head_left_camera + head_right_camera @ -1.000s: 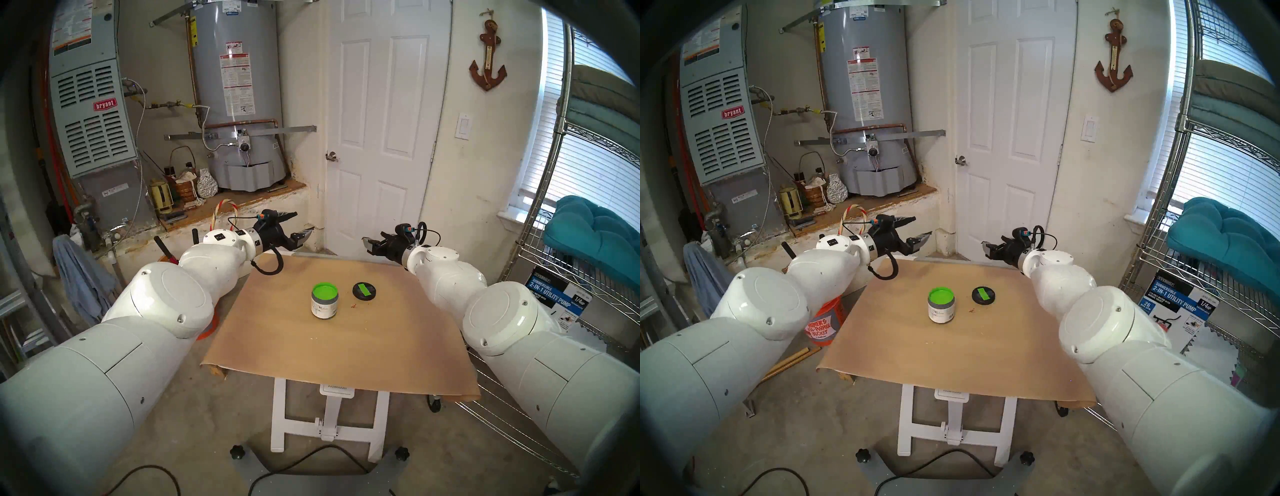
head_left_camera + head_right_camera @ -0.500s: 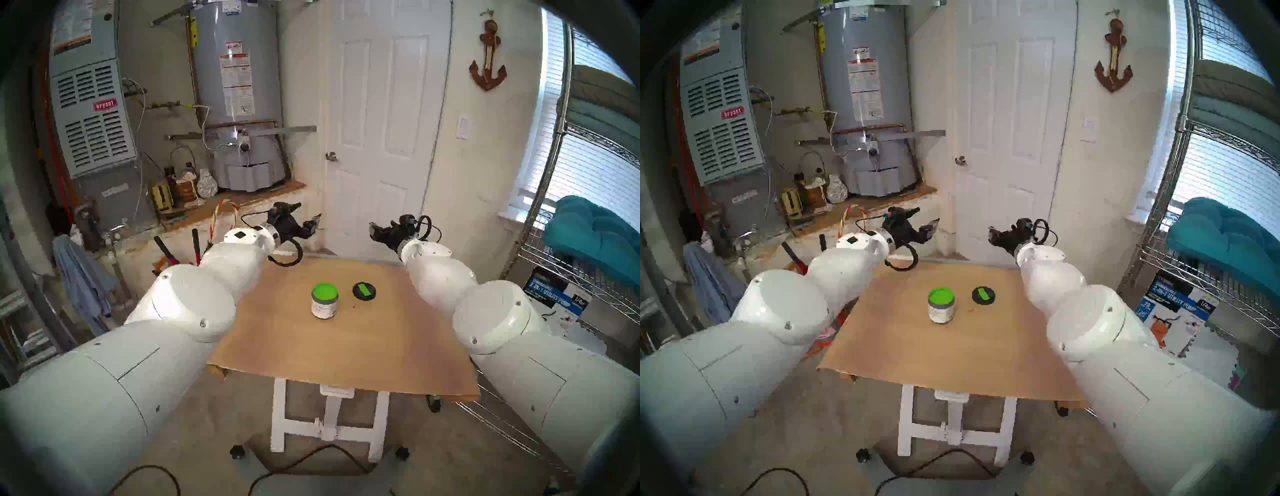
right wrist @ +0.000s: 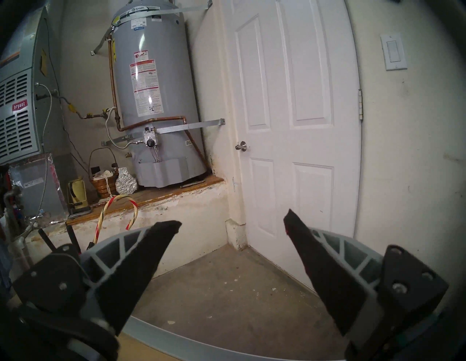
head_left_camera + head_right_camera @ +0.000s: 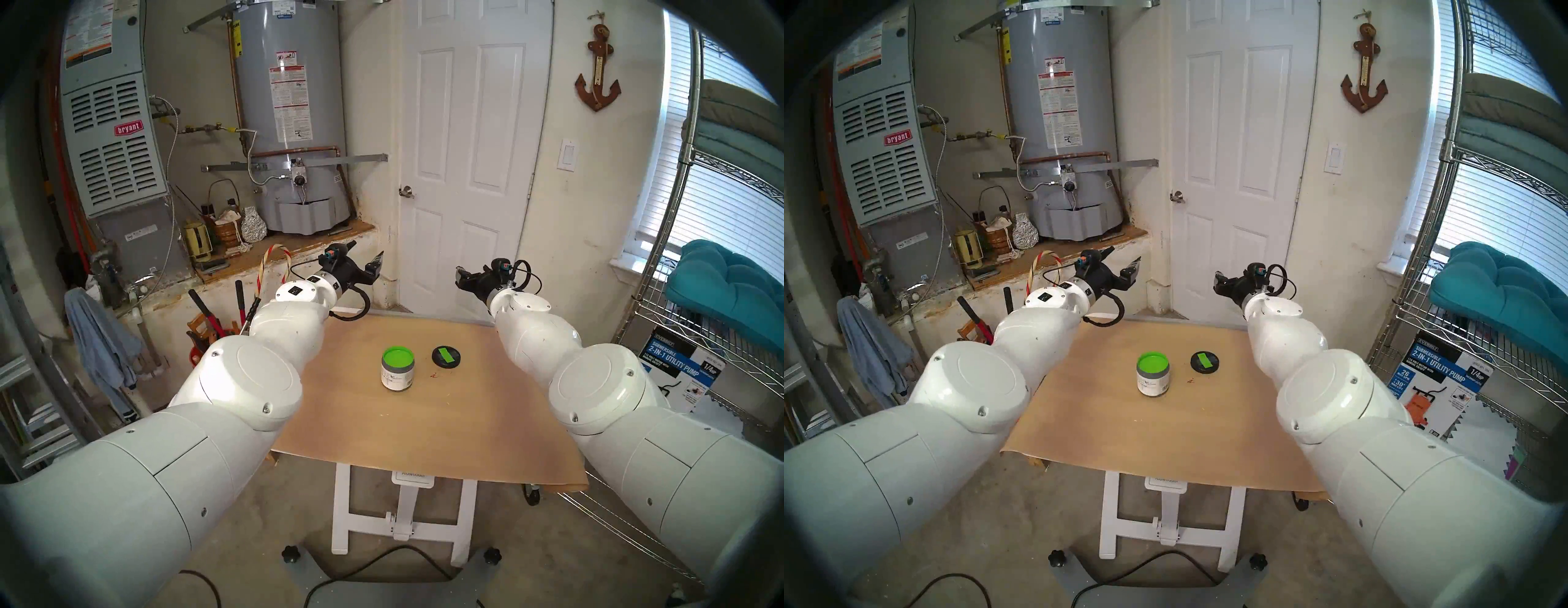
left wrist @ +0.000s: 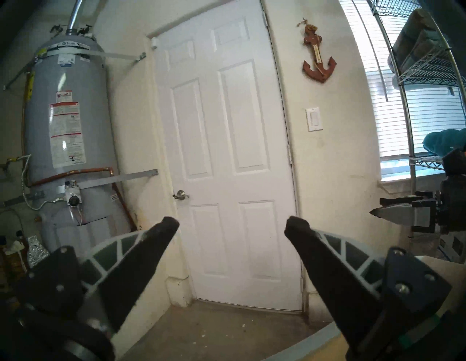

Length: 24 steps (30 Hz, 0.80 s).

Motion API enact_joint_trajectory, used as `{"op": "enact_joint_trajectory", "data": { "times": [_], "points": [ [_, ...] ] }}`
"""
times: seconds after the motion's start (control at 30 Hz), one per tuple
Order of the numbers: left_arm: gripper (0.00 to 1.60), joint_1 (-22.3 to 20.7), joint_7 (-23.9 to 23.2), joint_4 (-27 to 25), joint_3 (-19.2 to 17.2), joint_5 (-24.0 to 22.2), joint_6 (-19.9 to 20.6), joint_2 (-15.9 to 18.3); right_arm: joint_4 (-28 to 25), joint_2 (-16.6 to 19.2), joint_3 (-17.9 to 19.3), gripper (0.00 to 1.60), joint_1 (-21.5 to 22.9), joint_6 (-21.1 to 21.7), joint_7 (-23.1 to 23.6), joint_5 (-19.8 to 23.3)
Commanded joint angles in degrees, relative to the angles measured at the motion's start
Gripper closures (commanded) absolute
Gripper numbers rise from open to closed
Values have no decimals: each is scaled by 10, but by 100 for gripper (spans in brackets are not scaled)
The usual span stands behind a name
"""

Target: Open paint jar

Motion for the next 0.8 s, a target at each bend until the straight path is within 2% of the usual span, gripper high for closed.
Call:
{"op": "enact_joint_trajectory", "data": {
  "times": [0.0,0.57,0.77],
  "points": [
    [0,4,3,-46,4,0,-10,-26,-15,-5,-4,0,9,-8,-1,-2],
    [0,55,-11,-179,4,-2,6,-86,-31,-10,-1,0,3,-6,0,-7],
    [0,76,-23,-238,5,-1,25,-112,-38,-12,0,0,0,-5,3,-7]
  ]
}}
